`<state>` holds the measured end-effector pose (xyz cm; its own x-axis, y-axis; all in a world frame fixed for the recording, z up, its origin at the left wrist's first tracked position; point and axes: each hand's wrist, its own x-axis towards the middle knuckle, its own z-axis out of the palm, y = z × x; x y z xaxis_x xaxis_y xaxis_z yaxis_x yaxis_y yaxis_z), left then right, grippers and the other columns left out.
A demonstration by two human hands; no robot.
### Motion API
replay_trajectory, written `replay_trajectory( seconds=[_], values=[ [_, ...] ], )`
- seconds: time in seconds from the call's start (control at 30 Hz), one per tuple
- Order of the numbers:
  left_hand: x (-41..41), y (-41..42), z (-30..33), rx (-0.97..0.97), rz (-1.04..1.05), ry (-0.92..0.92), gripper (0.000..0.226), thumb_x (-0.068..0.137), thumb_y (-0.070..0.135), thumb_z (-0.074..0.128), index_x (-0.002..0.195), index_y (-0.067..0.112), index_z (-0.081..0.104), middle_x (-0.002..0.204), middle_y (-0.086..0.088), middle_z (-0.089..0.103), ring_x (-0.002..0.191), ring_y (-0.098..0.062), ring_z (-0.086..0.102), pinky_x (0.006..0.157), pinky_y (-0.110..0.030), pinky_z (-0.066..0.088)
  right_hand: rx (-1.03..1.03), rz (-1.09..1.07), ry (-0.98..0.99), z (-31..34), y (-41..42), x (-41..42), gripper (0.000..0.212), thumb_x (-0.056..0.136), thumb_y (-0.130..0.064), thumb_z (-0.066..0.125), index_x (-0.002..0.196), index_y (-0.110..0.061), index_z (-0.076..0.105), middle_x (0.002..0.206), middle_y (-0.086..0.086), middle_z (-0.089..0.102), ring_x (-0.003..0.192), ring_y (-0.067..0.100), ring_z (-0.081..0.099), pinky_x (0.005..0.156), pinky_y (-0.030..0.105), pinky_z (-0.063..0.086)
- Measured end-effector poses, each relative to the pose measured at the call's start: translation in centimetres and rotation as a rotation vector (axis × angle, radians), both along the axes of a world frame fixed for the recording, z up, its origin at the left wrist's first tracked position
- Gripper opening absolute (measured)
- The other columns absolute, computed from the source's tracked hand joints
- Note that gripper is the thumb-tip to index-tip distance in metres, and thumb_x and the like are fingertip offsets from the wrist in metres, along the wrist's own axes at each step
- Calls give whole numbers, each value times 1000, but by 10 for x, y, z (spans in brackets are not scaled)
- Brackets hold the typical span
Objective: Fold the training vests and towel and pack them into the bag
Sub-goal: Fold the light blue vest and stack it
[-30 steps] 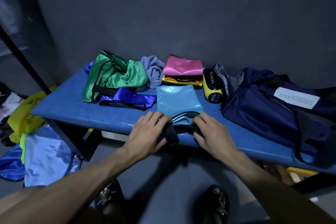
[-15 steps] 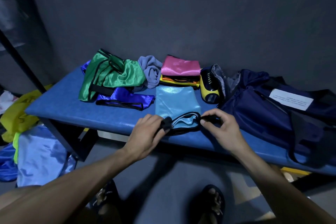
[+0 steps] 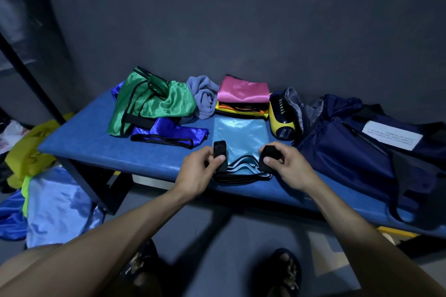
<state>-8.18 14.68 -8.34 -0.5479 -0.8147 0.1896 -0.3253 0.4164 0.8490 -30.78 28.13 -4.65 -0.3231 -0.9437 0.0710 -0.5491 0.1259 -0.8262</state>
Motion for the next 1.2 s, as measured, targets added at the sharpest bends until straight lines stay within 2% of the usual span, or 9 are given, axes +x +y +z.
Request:
replay_trajectory(
  seconds=[0.13,0.23,0.4,0.53,0.6,0.77,0.93,1.07,1.2],
  values=[
    [-2,-5,-1,0,2,-10,32,95,50,58,92,20,67,77,6,73,77,-14,71,77,-40,56,34,-32,-1,-6,-5,-4,38,95,-10,71,127,-29,60,109,-1,69,84,11,72,86,31,57],
    [-6,-8,1,-96,23,-76,26,98,47,60,110,25,68,76,7,73,79,-17,70,77,-42,55,11,-77,139,-8,-9,-2,45,90,-14,77,129,-29,58,80,1,63,64,-1,57,76,24,48],
    [-7,-14,4,-202,17,-82,49,89,41,77,132,25,60,77,10,64,79,-13,64,80,-35,51,-90,-144,281,-11,-12,3,48,79,-16,87,110,-26,52,92,-3,45,63,6,44,68,22,48],
    [-8,-19,4,-294,17,-71,44,75,36,89,106,25,59,89,10,49,76,-12,52,71,-31,42,-194,-85,435,-18,-10,0,33,78,-17,88,85,-18,55,79,-6,48,69,10,46,63,25,42],
    [-8,-21,3,-356,-20,-62,37,74,34,90,97,22,63,91,8,49,78,-12,49,71,-29,41,-230,-33,529,-20,-10,-1,21,82,-16,85,84,-17,64,83,-8,57,78,13,54,69,33,48],
    [-8,-24,7,-479,-60,-91,38,75,31,89,98,20,61,94,10,47,87,-14,45,73,-32,42,-218,51,628,-23,-9,-4,6,90,-11,75,91,-15,72,91,-6,68,86,18,63,74,42,55],
    [-11,-25,10,-541,-71,-113,32,76,30,88,91,18,62,93,9,49,90,-14,44,72,-34,45,-45,163,719,-17,-2,-6,32,89,2,57,114,-11,70,112,-1,65,103,22,55,85,41,52],
    [-12,-32,6,-606,-115,-116,19,80,31,85,89,18,74,92,8,58,86,-10,42,69,-37,50,89,214,730,-6,3,-1,48,84,-20,45,129,-14,60,124,-4,54,114,17,47,95,38,48],
    [-10,-35,-3,-663,-165,-171,19,93,35,71,94,17,78,95,5,64,85,-19,52,67,-40,54,139,270,787,-2,10,0,62,83,-34,55,141,-17,48,140,-9,42,124,11,41,105,30,41]
  ],
)
